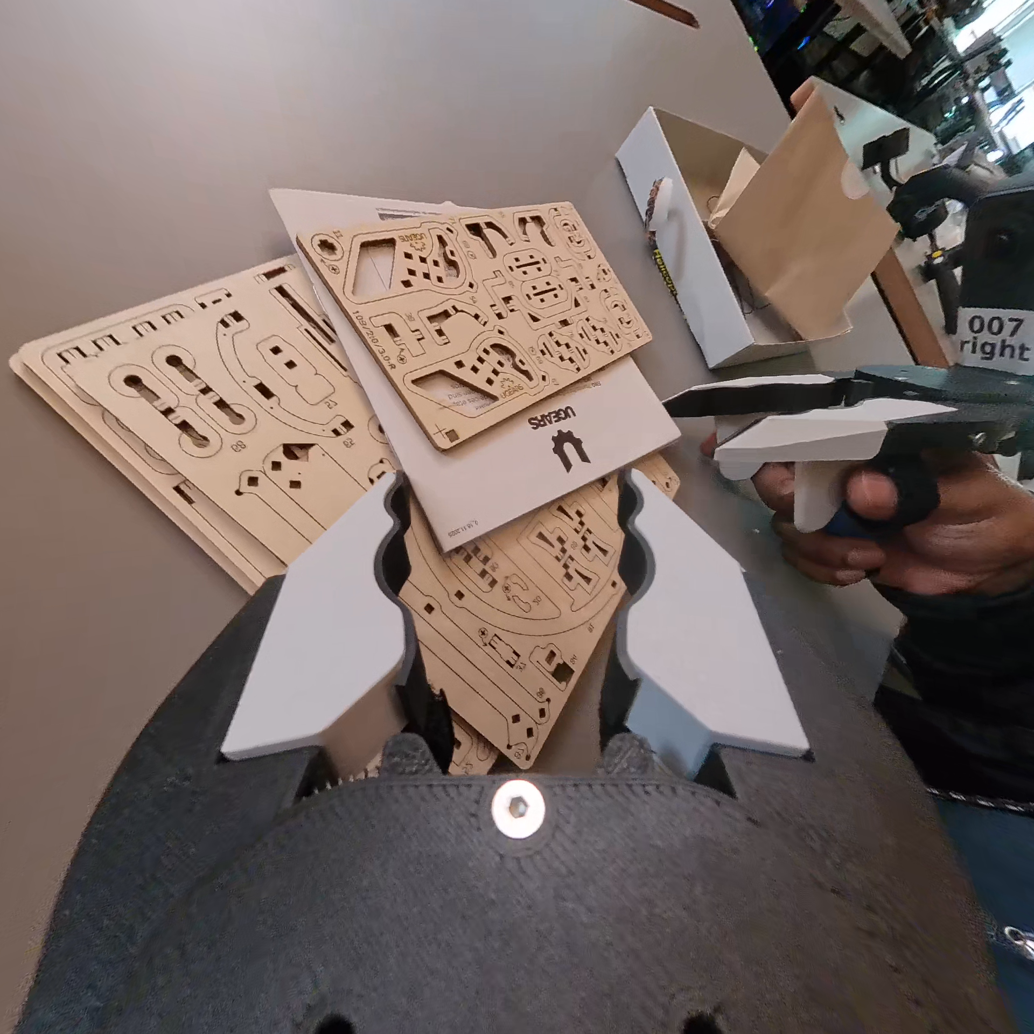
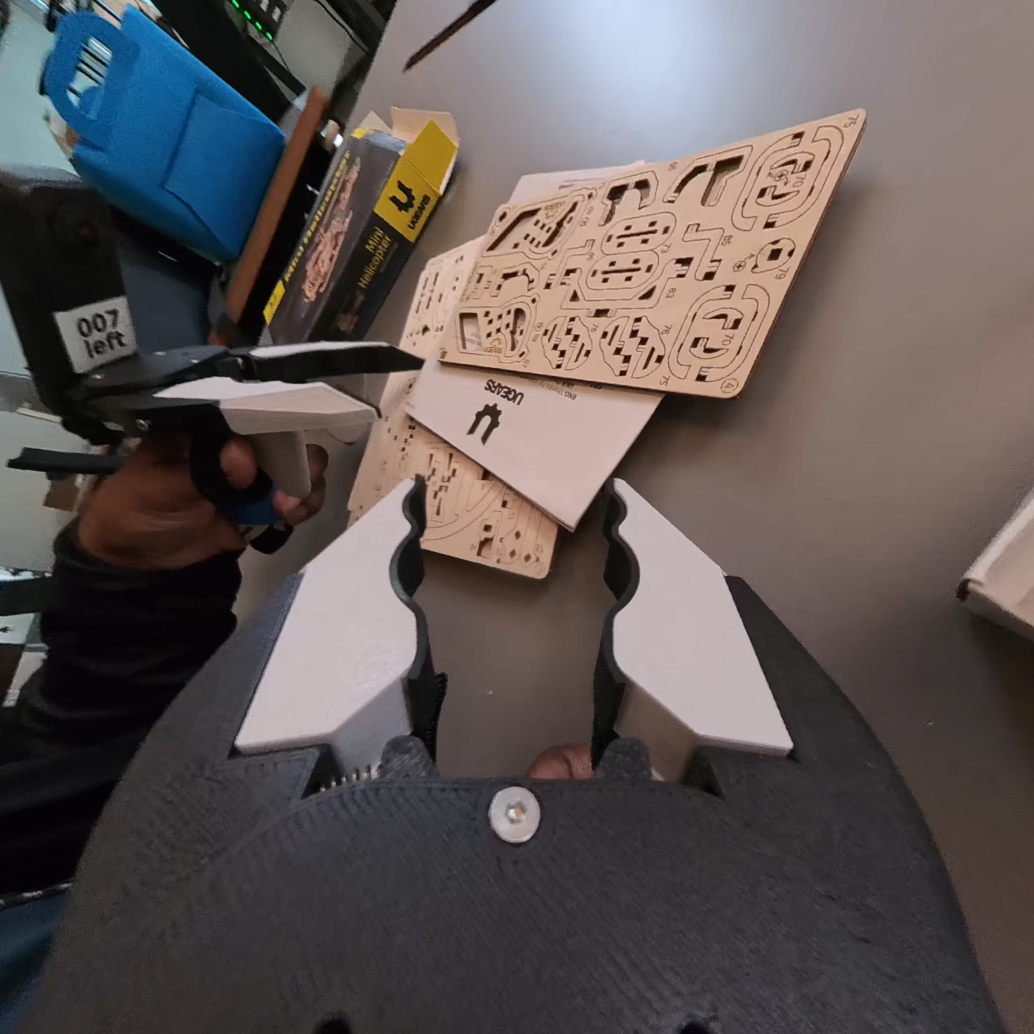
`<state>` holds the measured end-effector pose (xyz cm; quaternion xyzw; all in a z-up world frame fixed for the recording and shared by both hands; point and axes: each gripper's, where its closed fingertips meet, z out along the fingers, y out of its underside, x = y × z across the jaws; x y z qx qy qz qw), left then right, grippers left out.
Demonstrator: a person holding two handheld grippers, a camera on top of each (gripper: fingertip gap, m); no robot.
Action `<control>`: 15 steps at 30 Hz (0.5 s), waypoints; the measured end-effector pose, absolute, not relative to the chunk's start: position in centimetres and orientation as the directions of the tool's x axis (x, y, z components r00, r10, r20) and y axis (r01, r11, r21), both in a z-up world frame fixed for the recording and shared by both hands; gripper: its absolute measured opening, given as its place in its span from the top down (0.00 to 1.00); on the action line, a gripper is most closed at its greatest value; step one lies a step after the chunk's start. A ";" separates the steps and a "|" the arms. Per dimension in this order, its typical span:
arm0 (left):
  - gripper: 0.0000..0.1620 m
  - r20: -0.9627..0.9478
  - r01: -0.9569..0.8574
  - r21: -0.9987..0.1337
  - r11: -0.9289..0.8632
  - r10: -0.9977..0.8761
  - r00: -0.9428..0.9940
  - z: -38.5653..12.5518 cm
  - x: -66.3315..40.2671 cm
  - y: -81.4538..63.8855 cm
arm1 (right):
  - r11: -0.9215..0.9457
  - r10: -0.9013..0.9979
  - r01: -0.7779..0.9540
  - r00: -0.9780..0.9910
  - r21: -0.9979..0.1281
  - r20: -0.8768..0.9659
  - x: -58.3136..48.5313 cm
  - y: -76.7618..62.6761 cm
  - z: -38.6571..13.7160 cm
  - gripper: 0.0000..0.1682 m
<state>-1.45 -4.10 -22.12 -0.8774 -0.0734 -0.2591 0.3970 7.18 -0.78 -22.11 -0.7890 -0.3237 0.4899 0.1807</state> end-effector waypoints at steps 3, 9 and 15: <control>0.54 0.527 0.339 -0.658 -0.672 -0.090 0.845 -22.0 -1.1 -4.4 | -0.732 0.681 0.300 0.302 -0.611 -0.667 7.5 -0.6 -21.5 0.65; 0.54 0.546 0.341 -0.658 -0.672 -0.112 0.830 -21.9 -0.4 -4.6 | -0.747 0.665 0.274 0.307 -0.606 -0.681 8.0 0.1 -21.3 0.68; 0.54 0.580 0.347 -0.649 -0.677 -0.145 0.802 -21.4 1.3 -5.4 | -0.756 0.654 0.225 0.299 -0.614 -0.695 9.0 0.6 -20.3 0.71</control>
